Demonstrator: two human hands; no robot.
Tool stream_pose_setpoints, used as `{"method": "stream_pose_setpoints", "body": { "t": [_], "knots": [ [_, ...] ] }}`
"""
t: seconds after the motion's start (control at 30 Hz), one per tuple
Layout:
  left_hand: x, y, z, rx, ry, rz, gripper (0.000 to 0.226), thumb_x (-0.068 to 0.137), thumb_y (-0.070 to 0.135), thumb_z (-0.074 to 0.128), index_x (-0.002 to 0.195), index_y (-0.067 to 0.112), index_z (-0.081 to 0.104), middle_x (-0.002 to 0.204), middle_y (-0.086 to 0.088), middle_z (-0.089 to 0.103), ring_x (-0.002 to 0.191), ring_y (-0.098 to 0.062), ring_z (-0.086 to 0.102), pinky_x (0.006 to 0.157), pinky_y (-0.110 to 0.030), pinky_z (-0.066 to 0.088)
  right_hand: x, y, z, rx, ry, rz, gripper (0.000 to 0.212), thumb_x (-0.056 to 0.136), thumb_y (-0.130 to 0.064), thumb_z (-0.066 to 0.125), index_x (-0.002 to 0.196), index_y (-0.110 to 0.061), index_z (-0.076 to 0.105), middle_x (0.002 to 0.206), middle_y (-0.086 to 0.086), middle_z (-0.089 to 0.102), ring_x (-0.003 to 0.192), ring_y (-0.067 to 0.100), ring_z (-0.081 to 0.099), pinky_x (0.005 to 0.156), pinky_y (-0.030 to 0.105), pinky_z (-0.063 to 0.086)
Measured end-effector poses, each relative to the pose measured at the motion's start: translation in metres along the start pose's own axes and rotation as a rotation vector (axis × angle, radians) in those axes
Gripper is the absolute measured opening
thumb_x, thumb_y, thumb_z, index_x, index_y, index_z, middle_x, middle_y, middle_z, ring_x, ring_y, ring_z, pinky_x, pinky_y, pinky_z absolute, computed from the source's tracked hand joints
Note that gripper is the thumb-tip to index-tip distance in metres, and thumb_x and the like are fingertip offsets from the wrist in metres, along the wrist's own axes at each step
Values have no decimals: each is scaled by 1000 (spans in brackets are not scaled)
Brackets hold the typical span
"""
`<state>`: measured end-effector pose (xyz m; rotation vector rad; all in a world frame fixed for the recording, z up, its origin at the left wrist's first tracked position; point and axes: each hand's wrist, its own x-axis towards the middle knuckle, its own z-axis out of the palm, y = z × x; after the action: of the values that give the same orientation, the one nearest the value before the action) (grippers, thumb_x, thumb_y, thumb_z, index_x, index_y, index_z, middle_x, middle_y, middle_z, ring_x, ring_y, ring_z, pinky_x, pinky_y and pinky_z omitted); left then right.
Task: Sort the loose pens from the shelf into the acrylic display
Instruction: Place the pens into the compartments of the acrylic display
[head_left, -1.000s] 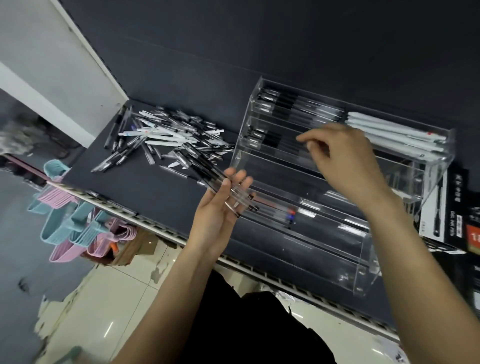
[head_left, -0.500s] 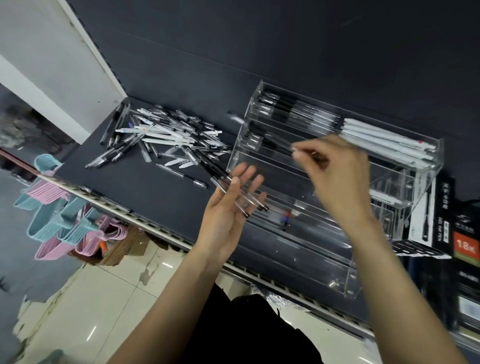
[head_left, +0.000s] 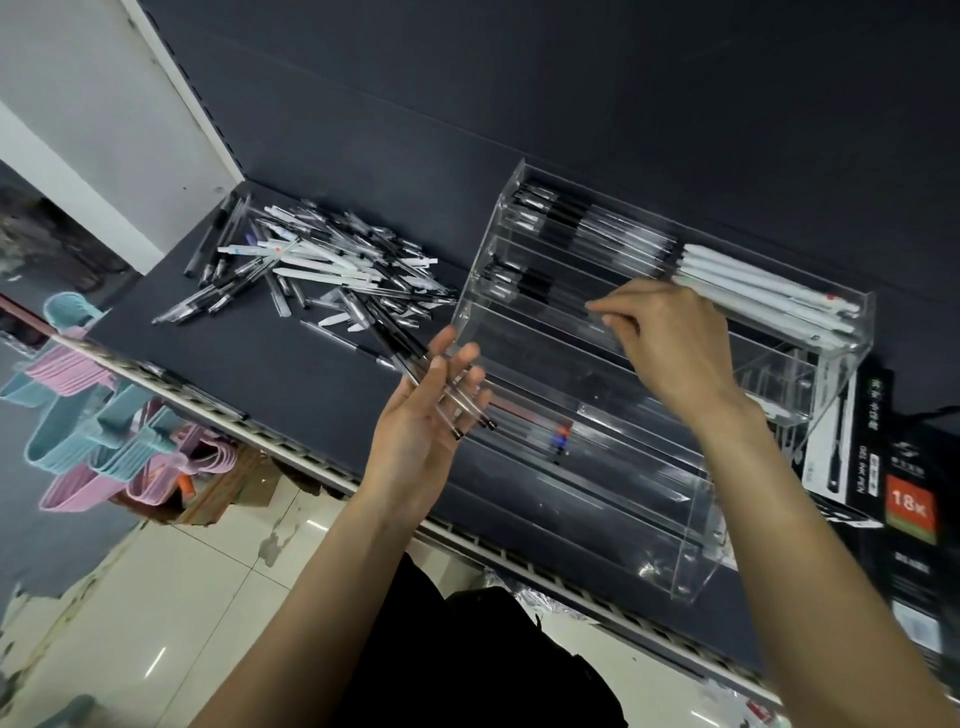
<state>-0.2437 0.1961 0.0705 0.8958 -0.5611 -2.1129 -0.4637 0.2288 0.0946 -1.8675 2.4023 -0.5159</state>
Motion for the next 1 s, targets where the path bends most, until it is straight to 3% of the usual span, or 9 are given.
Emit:
{"method": "stream_pose_setpoints", "body": {
  "t": [0.1, 0.2, 0.37, 0.47, 0.63, 0.73, 0.8, 0.9, 1.0],
  "knots": [
    [1, -3, 6, -14, 11, -27, 36, 98, 17, 42, 132, 13, 53, 116, 1, 69, 105, -15, 66, 92, -32, 53, -3, -8, -7, 6, 33, -21, 24, 94, -12, 56, 112, -19, 70, 112, -2, 68, 93, 19, 66, 73, 30, 51],
    [1, -7, 17, -12, -18, -32, 37, 99, 17, 39, 134, 13, 51, 133, 2, 60, 120, -18, 58, 97, -36, 51, -13, -33, -18, 203, 71, -94, 23, 92, -17, 59, 114, -17, 68, 107, -3, 68, 85, 7, 59, 73, 19, 47],
    [-3, -11, 35, 8, -174, -23, 45, 97, 22, 38, 140, 11, 45, 103, 0, 69, 94, -14, 65, 83, -28, 55, -39, -73, -7, 405, -163, -53, 23, 86, -30, 66, 108, -23, 65, 91, -13, 68, 81, 0, 62, 71, 24, 54],
    [-4, -13, 40, 3, -207, -17, 43, 99, 19, 35, 141, 10, 42, 110, -2, 70, 102, -17, 66, 92, -33, 52, -37, -68, -12, 582, -153, 54, 20, 80, -21, 73, 100, -22, 68, 78, -20, 64, 71, -9, 59, 64, 6, 44],
    [-1, -14, 43, -50, -199, -52, 41, 98, 19, 38, 138, 12, 45, 131, -6, 60, 120, -24, 58, 98, -40, 50, -26, -48, -27, 720, -84, 121, 15, 78, -16, 74, 87, -27, 69, 77, -17, 67, 74, -4, 62, 69, 8, 46],
    [3, -14, 42, -53, -149, -42, 34, 101, 18, 36, 131, 15, 52, 121, -4, 66, 109, -19, 64, 97, -41, 50, -16, -30, -29, 558, 40, 141, 15, 80, -18, 73, 91, -28, 70, 78, -20, 66, 73, -5, 61, 71, 9, 46],
    [6, -15, 42, -49, -109, -31, 28, 102, 16, 37, 118, 13, 58, 91, -2, 68, 86, -14, 66, 92, -39, 54, -8, -18, -29, 361, 128, 124, 13, 83, -22, 71, 95, -25, 73, 82, -14, 70, 72, -1, 62, 74, 20, 52],
    [7, -19, 42, -34, -40, -30, 25, 102, 16, 36, 106, 13, 60, 64, 4, 46, 59, -8, 47, 75, -28, 55, 0, -12, -23, 106, 100, 57, 14, 85, -25, 69, 98, -23, 73, 88, -4, 74, 78, 14, 67, 75, 36, 55],
    [5, -21, 41, -39, -27, -54, 25, 102, 19, 36, 109, 14, 59, 60, 5, 33, 53, -6, 35, 60, -20, 46, 7, -16, -10, -41, 20, 20, 15, 88, -26, 65, 102, -24, 72, 88, 1, 74, 84, 23, 68, 74, 32, 50]
  ]
}}
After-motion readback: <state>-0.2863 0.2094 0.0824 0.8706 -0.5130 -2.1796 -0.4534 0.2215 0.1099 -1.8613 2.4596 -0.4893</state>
